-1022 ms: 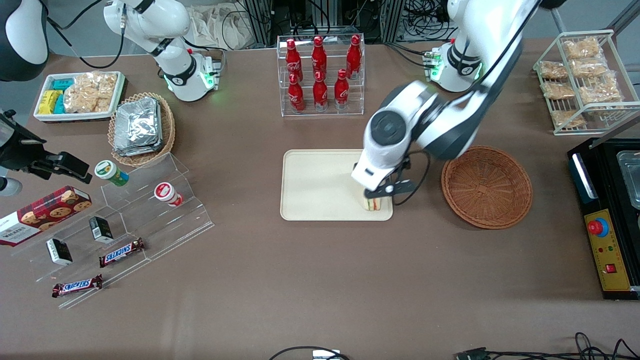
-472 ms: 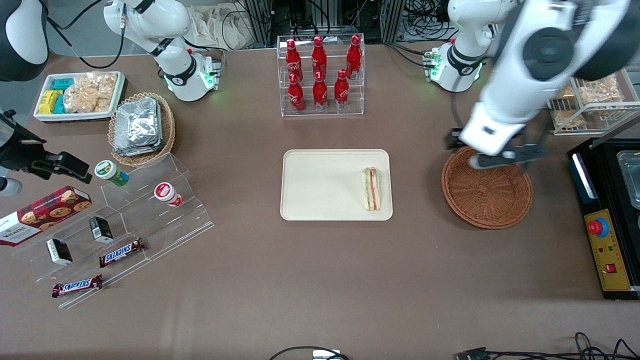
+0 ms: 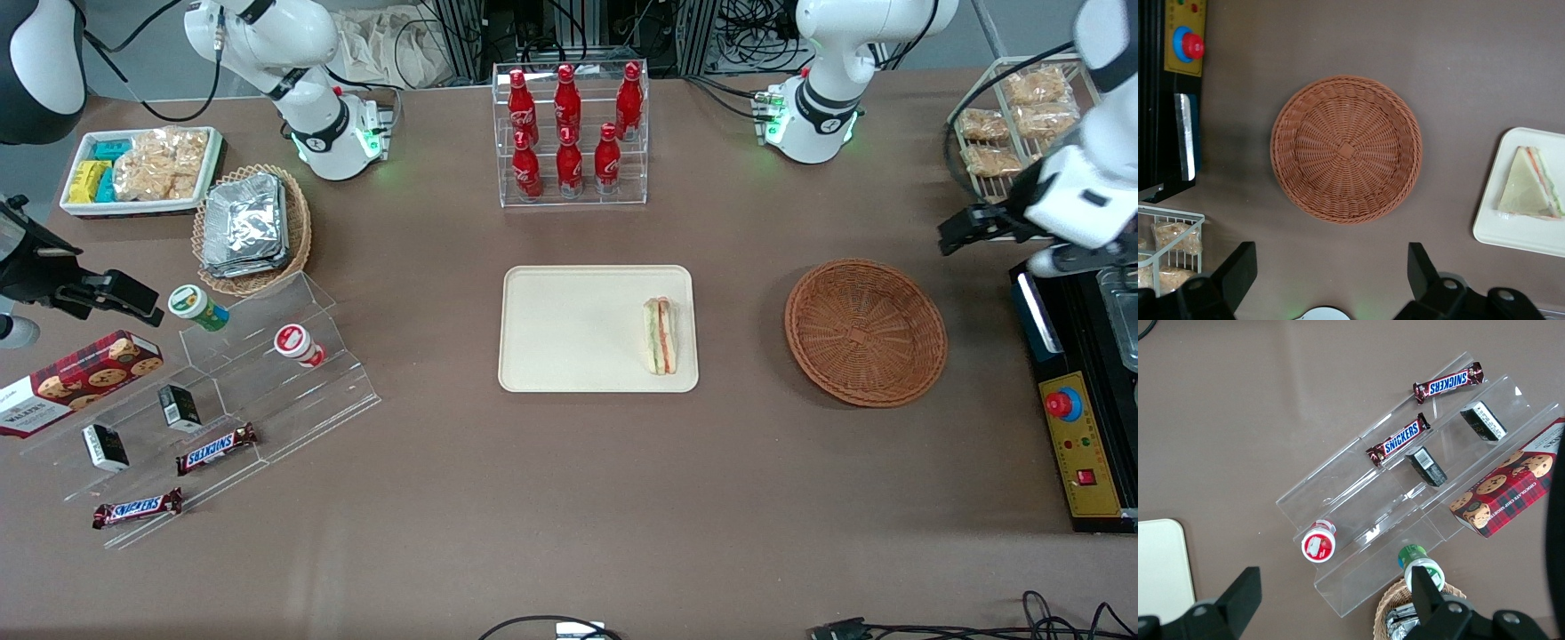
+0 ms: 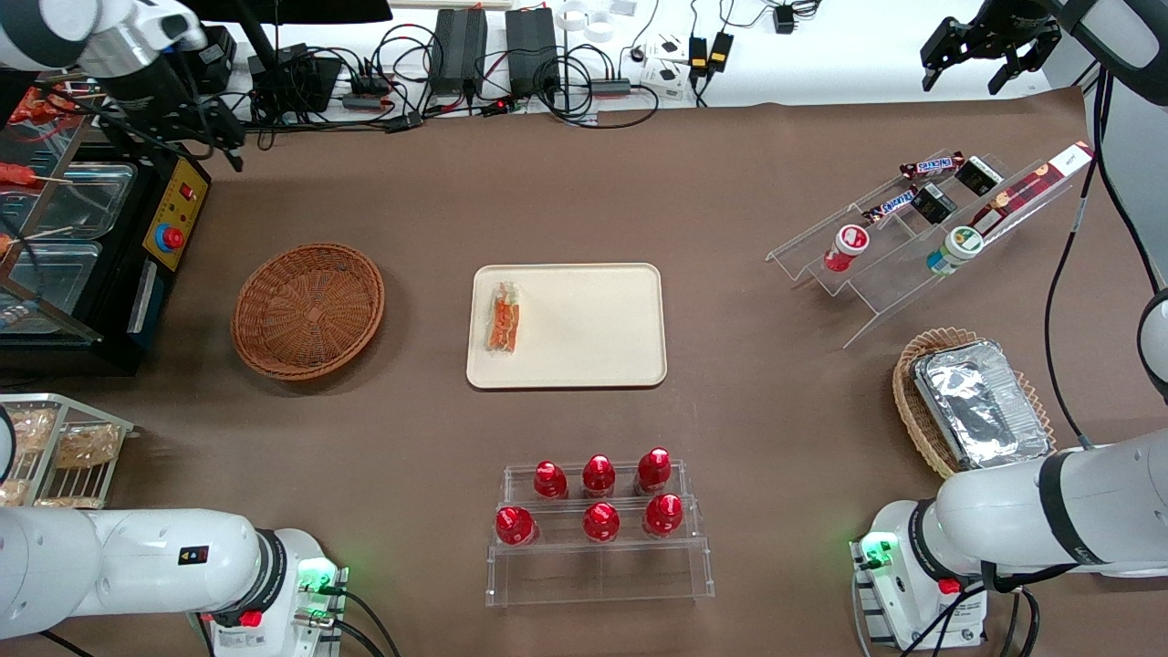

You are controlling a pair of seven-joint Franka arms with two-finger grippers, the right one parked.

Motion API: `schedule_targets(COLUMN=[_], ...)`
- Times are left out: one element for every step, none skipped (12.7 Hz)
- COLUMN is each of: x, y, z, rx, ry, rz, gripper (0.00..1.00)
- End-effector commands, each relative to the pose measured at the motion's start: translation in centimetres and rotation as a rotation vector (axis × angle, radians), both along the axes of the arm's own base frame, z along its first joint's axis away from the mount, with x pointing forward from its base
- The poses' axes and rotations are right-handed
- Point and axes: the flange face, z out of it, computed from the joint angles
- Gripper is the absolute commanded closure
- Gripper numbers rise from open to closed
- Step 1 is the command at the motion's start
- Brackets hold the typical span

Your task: Place sandwich from basket to tray

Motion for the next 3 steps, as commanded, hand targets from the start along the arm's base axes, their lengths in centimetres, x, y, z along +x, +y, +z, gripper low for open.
schedule_targets(x=[0.13,0.1,0.17], y=[-0.32,0.07,-0.05], z=[0.9,1.05,1.12], rx=[-0.01,-0.013,-0.012], ry=[-0.016,-0.019,-0.02], rz=[-0.001,0.004,-0.005], gripper=[0.0,0.0,0.0])
